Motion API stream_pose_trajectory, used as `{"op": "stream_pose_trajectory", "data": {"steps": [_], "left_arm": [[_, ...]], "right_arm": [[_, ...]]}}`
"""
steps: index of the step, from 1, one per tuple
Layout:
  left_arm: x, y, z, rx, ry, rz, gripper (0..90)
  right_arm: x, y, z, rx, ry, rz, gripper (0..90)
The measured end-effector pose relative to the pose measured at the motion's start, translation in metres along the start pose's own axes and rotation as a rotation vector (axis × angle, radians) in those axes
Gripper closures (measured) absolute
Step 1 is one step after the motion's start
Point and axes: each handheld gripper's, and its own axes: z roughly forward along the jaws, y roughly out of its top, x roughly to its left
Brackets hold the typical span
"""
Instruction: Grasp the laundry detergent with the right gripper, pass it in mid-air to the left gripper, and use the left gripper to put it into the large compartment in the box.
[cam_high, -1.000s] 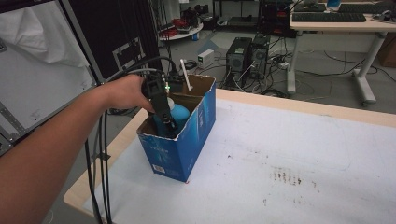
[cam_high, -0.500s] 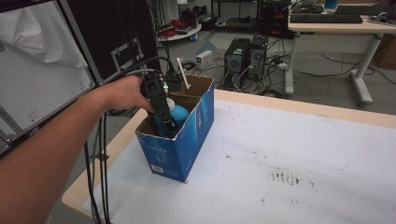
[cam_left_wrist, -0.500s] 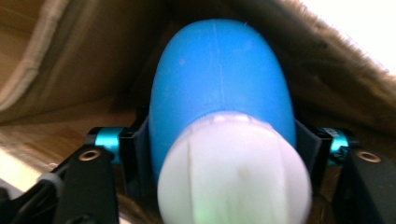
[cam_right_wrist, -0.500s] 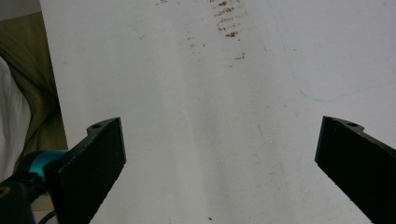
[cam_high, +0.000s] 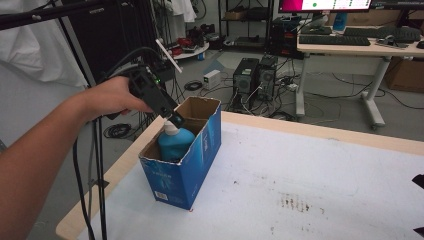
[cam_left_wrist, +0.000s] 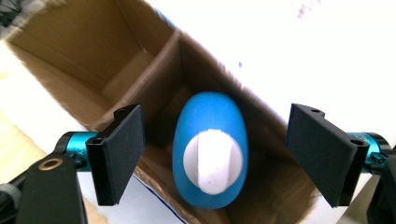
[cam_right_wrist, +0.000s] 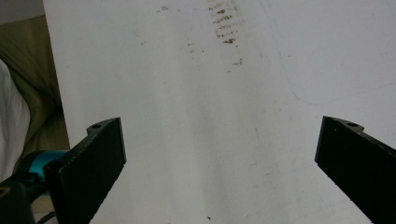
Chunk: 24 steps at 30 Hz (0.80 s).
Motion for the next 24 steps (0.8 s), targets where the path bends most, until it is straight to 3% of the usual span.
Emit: {"op": "stream_pose_trajectory", "data": {"steps": [4, 7, 12, 14, 15, 16, 20, 24], "left_arm": [[-0.009, 0.009, -0.015, -0.045, 0.021, 0.037, 20.2], [-0.018, 0.017, -0.020, -0.028, 0.046, 0.063, 20.1], [-0.028, 0.027, -0.027, -0.043, 0.032, 0.113, 20.2], [-0.030, 0.030, -0.028, -0.046, 0.033, 0.109, 20.2], [-0.031, 0.032, -0.027, -0.059, 0.015, 0.082, 20.1], [-0.032, 0.034, -0.027, -0.061, 0.007, 0.080, 20.1], [-0.040, 0.040, -0.022, -0.079, -0.058, 0.145, 20.1], [-0.050, 0.048, -0.013, -0.049, -0.091, 0.183, 18.8]], "right_arm": [[0.002, 0.001, 0.000, -0.003, -0.003, -0.008, 0.9], [0.003, 0.001, -0.001, -0.001, -0.005, -0.013, 0.9], [0.004, 0.001, -0.002, -0.007, -0.010, -0.011, 0.9], [0.004, 0.000, -0.002, -0.006, -0.012, -0.012, 0.9], [0.004, 0.000, -0.002, -0.007, -0.012, -0.012, 0.9], [0.004, 0.000, -0.003, -0.008, -0.012, -0.013, 0.9], [0.005, 0.001, -0.003, -0.012, -0.013, -0.016, 0.9], [0.006, 0.002, -0.003, -0.016, -0.013, -0.019, 0.9]]}}
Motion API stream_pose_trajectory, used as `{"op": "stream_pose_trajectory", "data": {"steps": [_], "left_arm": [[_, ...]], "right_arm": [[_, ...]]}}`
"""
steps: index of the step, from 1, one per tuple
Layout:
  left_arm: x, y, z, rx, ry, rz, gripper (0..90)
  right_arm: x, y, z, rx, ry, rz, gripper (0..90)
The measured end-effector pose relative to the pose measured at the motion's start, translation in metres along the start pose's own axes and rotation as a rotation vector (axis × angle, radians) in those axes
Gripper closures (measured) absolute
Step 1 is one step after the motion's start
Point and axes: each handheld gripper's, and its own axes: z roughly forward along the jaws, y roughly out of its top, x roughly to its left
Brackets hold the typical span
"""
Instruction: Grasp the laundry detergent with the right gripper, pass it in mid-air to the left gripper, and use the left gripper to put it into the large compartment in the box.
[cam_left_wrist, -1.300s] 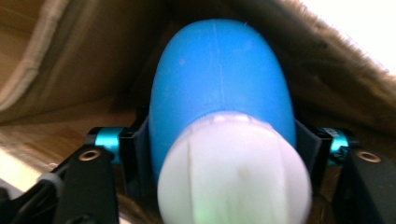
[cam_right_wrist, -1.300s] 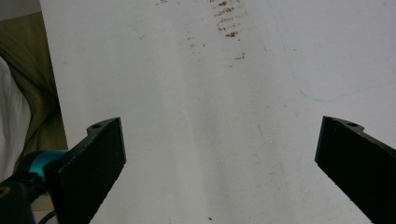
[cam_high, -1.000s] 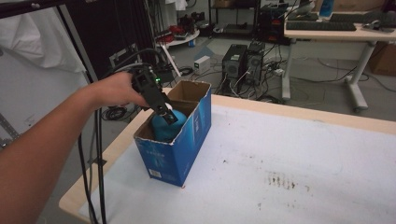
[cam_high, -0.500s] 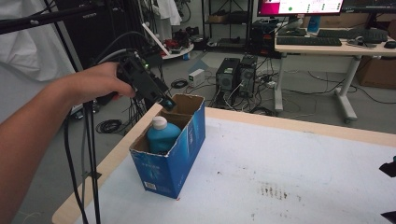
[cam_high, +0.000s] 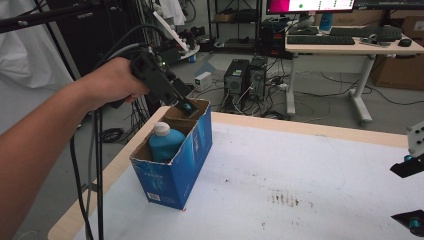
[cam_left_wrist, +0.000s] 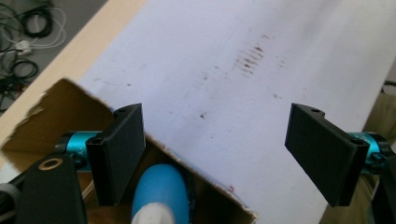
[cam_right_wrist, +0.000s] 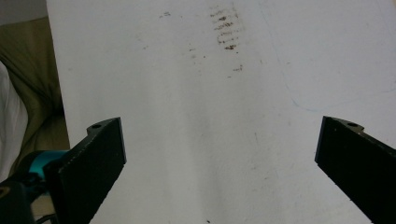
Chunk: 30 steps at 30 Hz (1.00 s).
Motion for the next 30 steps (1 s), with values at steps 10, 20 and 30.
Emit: {"op": "stream_pose_trajectory", "data": {"steps": [10, 20, 30], "left_arm": [[-0.007, 0.017, 0.011, -0.004, 0.049, 0.004, 1.6], [-0.022, 0.037, 0.032, 0.025, 0.049, 0.068, 1.6], [-0.039, 0.063, 0.059, 0.013, 0.001, 0.162, 1.6]], "right_arm": [[0.000, -0.002, -0.001, -0.006, -0.005, 0.002, 0.9], [-0.001, -0.002, 0.002, -0.013, -0.002, 0.002, 0.9], [-0.003, -0.005, 0.002, -0.012, -0.001, 0.020, 0.9]]}}
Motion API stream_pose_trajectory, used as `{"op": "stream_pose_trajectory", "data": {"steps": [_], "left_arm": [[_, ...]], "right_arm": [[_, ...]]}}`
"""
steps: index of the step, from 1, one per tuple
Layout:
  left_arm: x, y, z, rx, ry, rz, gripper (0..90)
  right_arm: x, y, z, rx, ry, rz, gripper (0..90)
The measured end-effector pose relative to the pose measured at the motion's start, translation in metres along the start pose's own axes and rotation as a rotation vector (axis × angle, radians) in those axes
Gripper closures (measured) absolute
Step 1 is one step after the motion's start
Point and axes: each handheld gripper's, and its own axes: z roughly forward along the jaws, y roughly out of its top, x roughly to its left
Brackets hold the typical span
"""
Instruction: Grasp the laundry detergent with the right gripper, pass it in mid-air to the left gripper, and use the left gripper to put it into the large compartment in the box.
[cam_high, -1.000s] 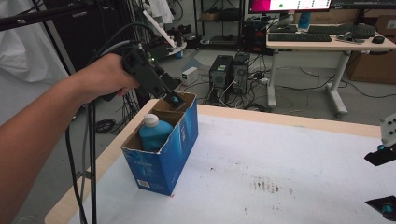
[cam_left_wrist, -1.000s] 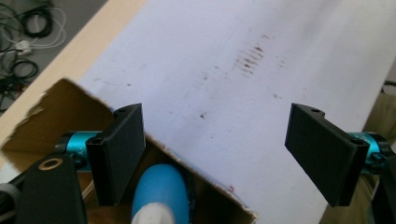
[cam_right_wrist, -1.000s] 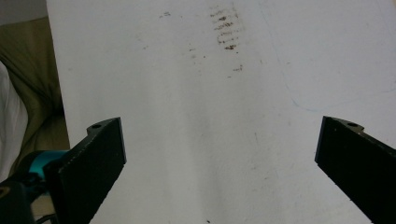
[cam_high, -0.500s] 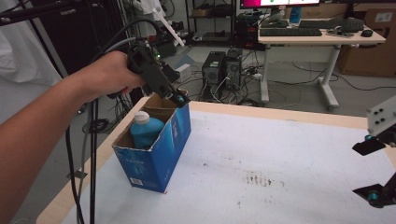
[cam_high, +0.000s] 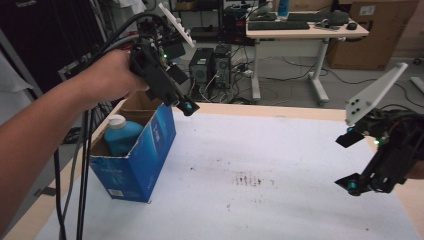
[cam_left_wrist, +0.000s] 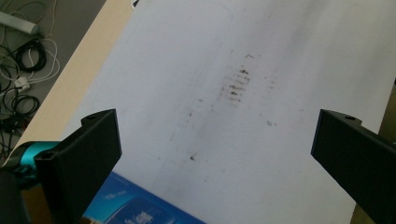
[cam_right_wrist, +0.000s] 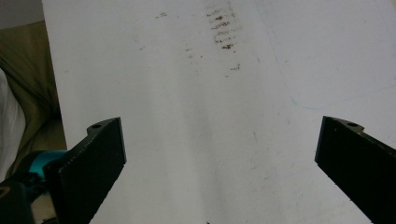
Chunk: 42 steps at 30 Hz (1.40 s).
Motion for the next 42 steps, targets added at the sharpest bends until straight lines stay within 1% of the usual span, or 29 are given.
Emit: {"op": "stream_pose_trajectory", "data": {"steps": [3, 4, 5, 8, 11, 12, 13, 14, 18, 20, 21, 23, 24, 28, 31, 32, 33, 35, 39, 42], "left_arm": [[-0.004, 0.008, 0.012, 0.014, -0.015, 0.018, 1.7], [-0.004, 0.008, 0.012, 0.014, -0.015, 0.018, 1.6], [-0.007, 0.015, 0.023, 0.032, -0.033, 0.038, 1.6], [-0.012, 0.022, 0.037, 0.057, -0.049, 0.071, 1.6], [-0.017, 0.027, 0.050, 0.077, -0.065, 0.090, 1.6], [-0.019, 0.029, 0.054, 0.088, -0.070, 0.105, 1.6], [-0.021, 0.031, 0.059, 0.101, -0.066, 0.120, 1.6], [-0.023, 0.032, 0.064, 0.115, -0.068, 0.129, 1.7], [-0.032, 0.036, 0.083, 0.164, -0.075, 0.152, 1.6], [-0.037, 0.037, 0.091, 0.186, -0.089, 0.173, 1.7], [-0.039, 0.038, 0.094, 0.201, -0.094, 0.193, 1.6], [-0.044, 0.038, 0.101, 0.218, -0.098, 0.201, 1.6], [-0.045, 0.039, 0.103, 0.228, -0.097, 0.215, 1.6], [-0.050, 0.040, 0.111, 0.238, -0.104, 0.220, 1.6], [-0.053, 0.041, 0.116, 0.252, -0.106, 0.235, 1.6], [-0.054, 0.040, 0.118, 0.255, -0.106, 0.227, 1.7], [-0.054, 0.040, 0.119, 0.259, -0.105, 0.230, 1.6], [-0.057, 0.039, 0.122, 0.257, -0.106, 0.221, 1.7], [-0.060, 0.035, 0.126, 0.265, -0.117, 0.220, 1.6], [-0.061, 0.032, 0.131, 0.273, -0.118, 0.217, 1.7]], "right_arm": [[-0.001, -0.002, 0.001, 0.001, -0.002, 0.012, 0.9], [-0.001, -0.002, 0.001, 0.001, -0.002, 0.012, 0.9], [-0.001, -0.002, 0.002, 0.001, -0.004, 0.009, 0.9], [-0.002, -0.002, 0.003, 0.001, -0.006, 0.016, 0.9], [-0.003, -0.001, 0.003, -0.001, -0.004, 0.014, 0.9], [-0.003, -0.001, 0.003, 0.003, -0.004, 0.022, 0.9], [-0.003, -0.002, 0.003, 0.006, -0.006, 0.024, 0.9], [-0.005, -0.002, 0.003, 0.006, -0.008, 0.021, 0.9], [-0.007, -0.004, 0.002, 0.003, -0.014, 0.033, 0.9], [-0.008, -0.004, 0.002, 0.003, -0.015, 0.036, 0.9], [-0.008, -0.004, 0.002, 0.006, -0.015, 0.039, 0.9], [-0.008, -0.004, 0.003, 0.009, -0.015, 0.037, 0.9], [-0.008, -0.003, 0.003, 0.010, -0.017, 0.041, 0.9], [-0.007, -0.002, 0.005, 0.015, -0.013, 0.037, 0.9], [-0.006, -0.001, 0.006, 0.022, -0.012, 0.033, 0.9], [-0.006, 0.000, 0.006, 0.023, -0.011, 0.029, 0.9], [-0.006, 0.000, 0.006, 0.025, -0.012, 0.032, 0.9], [-0.006, 0.001, 0.006, 0.026, -0.011, 0.029, 0.9], [-0.007, 0.005, 0.005, 0.028, -0.012, 0.024, 0.9], [-0.007, 0.008, 0.007, 0.029, -0.009, 0.020, 0.9]]}}
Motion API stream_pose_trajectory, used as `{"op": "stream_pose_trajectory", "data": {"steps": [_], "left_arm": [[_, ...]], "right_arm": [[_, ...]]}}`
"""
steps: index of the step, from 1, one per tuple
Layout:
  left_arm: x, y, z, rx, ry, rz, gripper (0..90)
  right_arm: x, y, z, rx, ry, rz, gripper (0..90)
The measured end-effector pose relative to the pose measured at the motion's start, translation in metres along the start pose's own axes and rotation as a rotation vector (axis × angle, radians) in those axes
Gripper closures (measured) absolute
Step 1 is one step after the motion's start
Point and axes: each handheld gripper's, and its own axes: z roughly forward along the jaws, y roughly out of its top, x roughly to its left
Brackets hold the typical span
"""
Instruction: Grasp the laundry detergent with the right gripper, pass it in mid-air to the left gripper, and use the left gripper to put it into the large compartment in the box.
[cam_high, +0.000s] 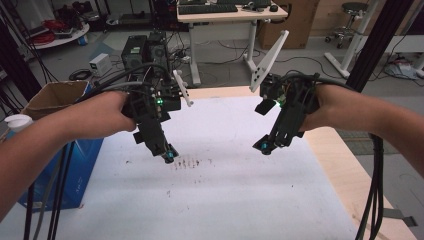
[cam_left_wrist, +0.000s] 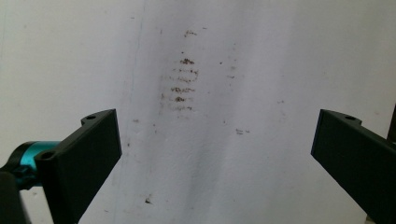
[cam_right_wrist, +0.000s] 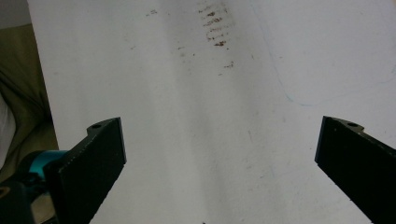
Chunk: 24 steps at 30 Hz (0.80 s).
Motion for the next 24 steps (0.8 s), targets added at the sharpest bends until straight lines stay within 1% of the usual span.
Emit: {"op": "stream_pose_trajectory", "data": {"steps": [2, 4, 9, 10, 15, 19, 20, 24], "left_arm": [[-0.0005, -0.0015, 0.0025, 0.010, -0.005, 0.009, 1.6], [-0.0006, -0.0034, 0.0040, 0.011, -0.008, 0.005, 1.6], [0.0019, -0.0058, 0.0030, 0.008, -0.011, 0.004, 1.6], [0.0020, -0.0059, 0.0030, 0.010, -0.013, -0.002, 1.6], [0.0028, -0.0053, 0.0050, 0.014, -0.020, 0.008, 1.7], [0.0027, -0.0053, 0.0070, 0.014, -0.026, 0.003, 1.6], [0.0028, -0.0053, 0.0075, 0.014, -0.026, 0.008, 1.6], [0.0033, -0.0064, 0.0078, 0.014, -0.019, -0.001, 1.6]], "right_arm": [[-0.0003, 0.0007, 0.0021, 0.008, 0.002, -0.007, 0.9], [-0.0004, 0.0008, 0.0035, 0.018, 0.003, -0.007, 0.9], [-0.0015, -0.0004, 0.0052, 0.017, 0.007, 0.002, 0.9], [-0.0017, -0.0007, 0.0056, 0.016, 0.007, 0.001, 0.9], [-0.0023, -0.0008, 0.0075, 0.018, 0.009, 0.002, 0.9], [-0.0022, -0.0006, 0.0092, 0.016, 0.011, 0.005, 0.9], [-0.0024, -0.0005, 0.0095, 0.013, 0.011, 0.001, 0.9], [-0.0014, 0.0001, 0.0090, 0.012, 0.008, -0.002, 0.9]]}}
